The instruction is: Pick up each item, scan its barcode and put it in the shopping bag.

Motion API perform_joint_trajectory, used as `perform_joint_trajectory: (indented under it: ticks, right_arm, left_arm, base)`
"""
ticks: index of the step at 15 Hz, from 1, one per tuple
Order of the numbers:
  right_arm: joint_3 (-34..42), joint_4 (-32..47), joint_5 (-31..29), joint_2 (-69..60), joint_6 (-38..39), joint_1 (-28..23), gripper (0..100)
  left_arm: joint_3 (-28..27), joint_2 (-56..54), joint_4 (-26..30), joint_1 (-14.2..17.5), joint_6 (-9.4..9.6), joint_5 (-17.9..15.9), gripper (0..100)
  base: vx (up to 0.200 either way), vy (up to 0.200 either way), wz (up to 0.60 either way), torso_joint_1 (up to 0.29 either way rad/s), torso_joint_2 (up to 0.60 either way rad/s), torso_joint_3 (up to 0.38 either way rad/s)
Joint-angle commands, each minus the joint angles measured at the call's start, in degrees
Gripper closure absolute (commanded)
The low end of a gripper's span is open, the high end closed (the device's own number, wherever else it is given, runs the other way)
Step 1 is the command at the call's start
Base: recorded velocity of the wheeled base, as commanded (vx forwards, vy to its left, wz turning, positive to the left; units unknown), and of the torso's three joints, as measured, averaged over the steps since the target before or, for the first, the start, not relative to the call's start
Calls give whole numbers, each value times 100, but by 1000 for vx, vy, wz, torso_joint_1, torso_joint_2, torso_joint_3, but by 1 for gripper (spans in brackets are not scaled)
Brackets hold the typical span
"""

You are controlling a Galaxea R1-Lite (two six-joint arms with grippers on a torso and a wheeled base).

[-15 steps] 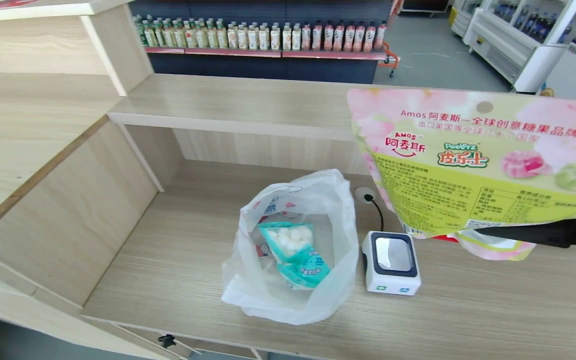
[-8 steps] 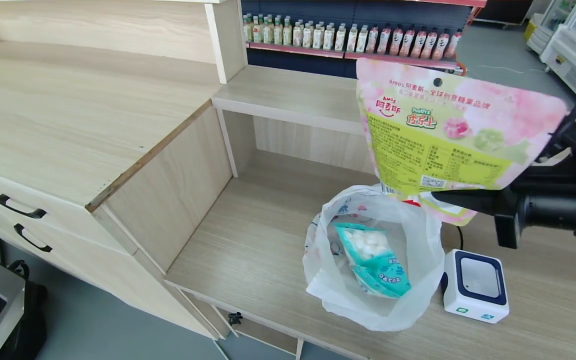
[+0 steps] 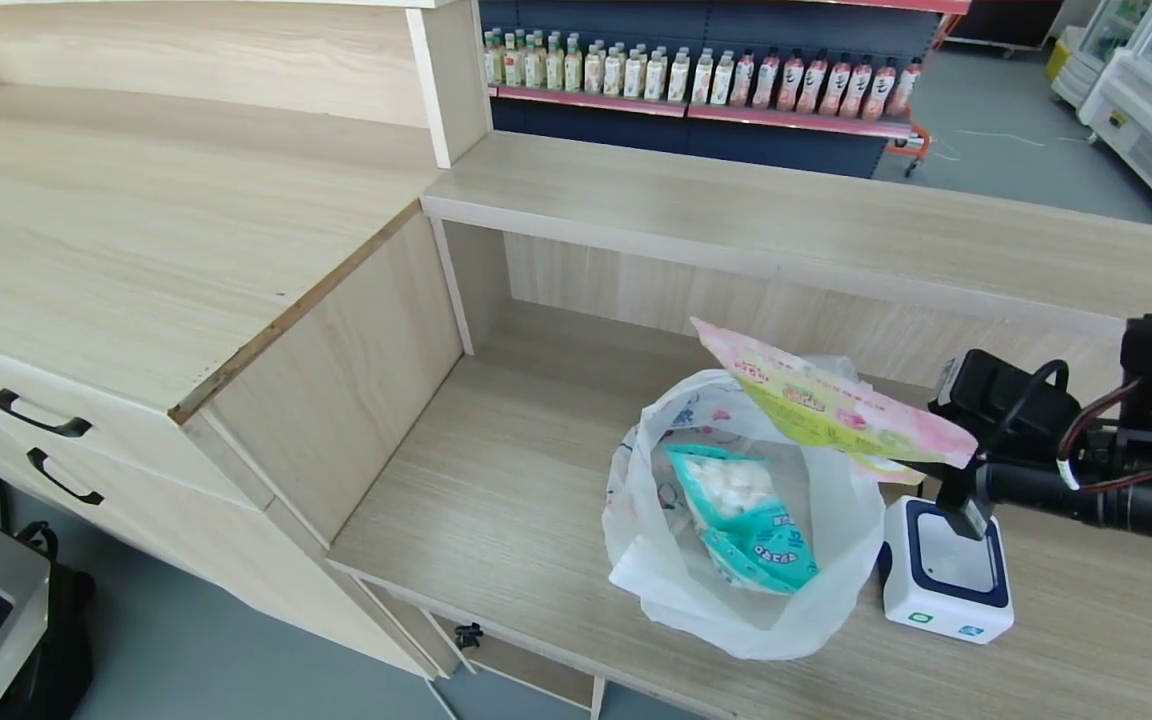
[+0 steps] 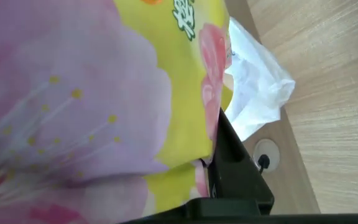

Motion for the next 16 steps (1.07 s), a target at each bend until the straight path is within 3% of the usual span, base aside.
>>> perform_joint_trajectory:
  ticks: [1, 7, 12, 16]
  right_arm:
    - [245, -344, 5, 341, -2, -11, 100]
    - [886, -1698, 14, 921, -222, -37, 100]
    - [913, -2137, 436, 1378, -679, -108, 100]
    - [746, -3368, 734, 2151, -995, -213, 100]
  left_arm:
    - [1, 0, -1, 3, -1, 1, 0]
    - [1, 0, -1, 3, -1, 1, 0]
    - [1, 0, -1, 3, -1, 1, 0]
    - [1, 0, -1, 3, -1, 1, 0]
  base:
    - [0, 0, 0, 0, 0, 0]
    - [0, 0, 0, 0, 0, 0]
    - [0, 0, 0, 0, 0, 0]
    - [0, 0, 0, 0, 0, 0]
